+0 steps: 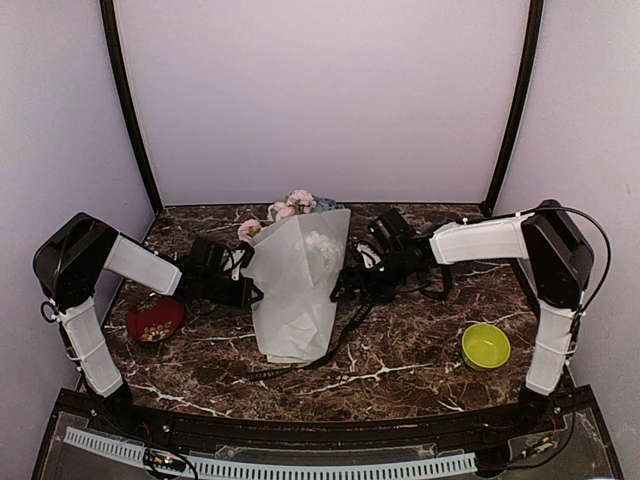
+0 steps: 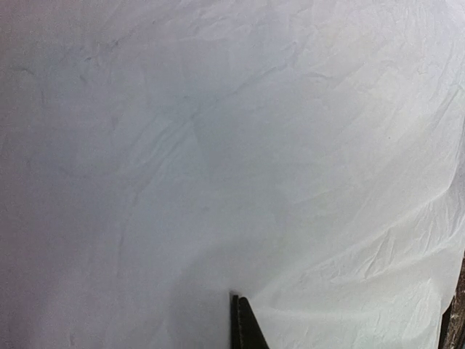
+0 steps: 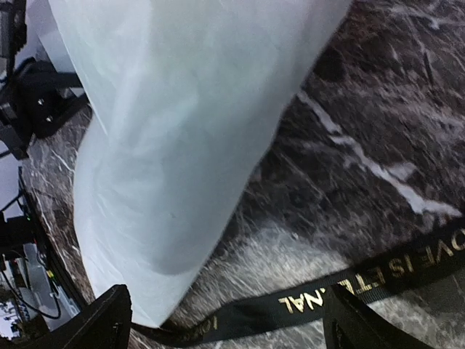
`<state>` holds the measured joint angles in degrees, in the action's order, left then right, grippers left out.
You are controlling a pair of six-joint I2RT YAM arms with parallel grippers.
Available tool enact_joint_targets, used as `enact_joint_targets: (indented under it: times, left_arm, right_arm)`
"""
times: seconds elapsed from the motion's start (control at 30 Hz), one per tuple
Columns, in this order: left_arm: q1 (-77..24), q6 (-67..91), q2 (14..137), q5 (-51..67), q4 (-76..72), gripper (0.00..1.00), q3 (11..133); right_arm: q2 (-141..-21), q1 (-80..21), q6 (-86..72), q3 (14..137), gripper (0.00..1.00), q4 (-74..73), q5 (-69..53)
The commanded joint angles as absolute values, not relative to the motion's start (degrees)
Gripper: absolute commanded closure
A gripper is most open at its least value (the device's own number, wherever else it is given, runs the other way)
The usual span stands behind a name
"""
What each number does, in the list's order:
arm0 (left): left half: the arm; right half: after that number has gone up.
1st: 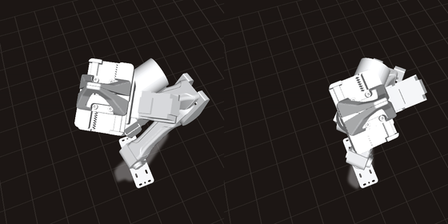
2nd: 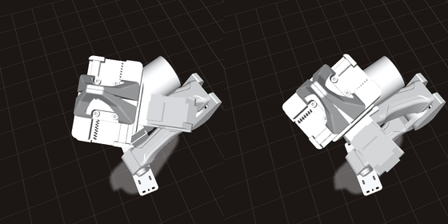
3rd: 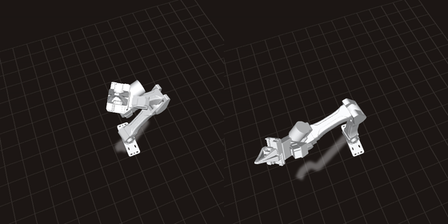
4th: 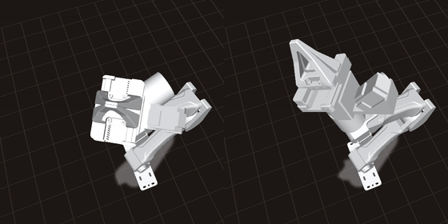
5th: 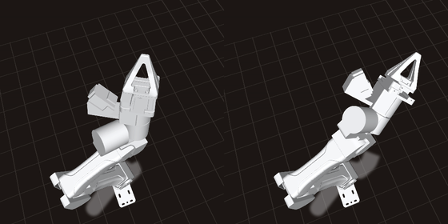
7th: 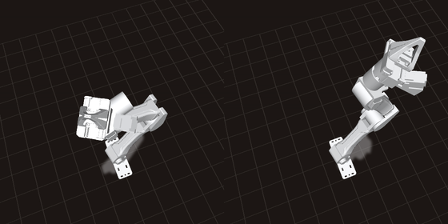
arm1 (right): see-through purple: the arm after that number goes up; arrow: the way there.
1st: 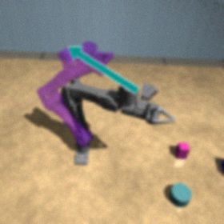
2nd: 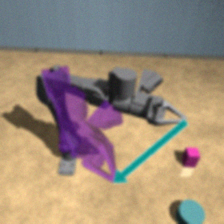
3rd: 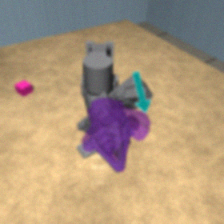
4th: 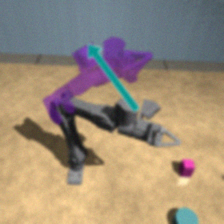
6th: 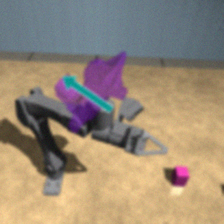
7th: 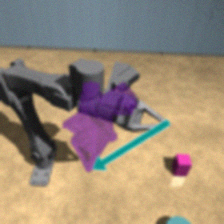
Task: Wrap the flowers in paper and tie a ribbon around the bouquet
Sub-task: Place the ribbon at the center of the board, then pass from the left arm to the right
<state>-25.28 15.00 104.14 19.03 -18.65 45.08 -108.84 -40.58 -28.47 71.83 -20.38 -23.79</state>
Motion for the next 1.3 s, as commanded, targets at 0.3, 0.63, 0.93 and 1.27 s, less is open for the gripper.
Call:
enact_joint_targets:
  times: [0.3, 0.63, 0.93, 1.27]
  left_arm:
    - [-24.7, 15.3, 106.4, 16.9, -14.9, 1.00, 43.2]
    - [-24.8, 16.0, 106.9, 17.5, -15.8, 1.00, 42.7]
    - [-24.7, 16.1, 107.4, 18.1, -16.2, 1.00, 43.0]
    - [-24.7, 15.5, 106.9, 17.6, -15.3, 1.00, 44.0]
  right_arm:
    - [-119.7, -42.2, -41.8, 73.9, 0.14, 4.7, -34.6]
    - [-120.9, -44.6, -47.3, 69.9, 0.13, 12.9, -34.9]
    - [-119.3, -45.1, -51.0, 67.0, 0.56, 16.8, -30.8]
    - [-119.6, -44.3, -54.0, 66.4, 0.93, 19.7, -33.5]
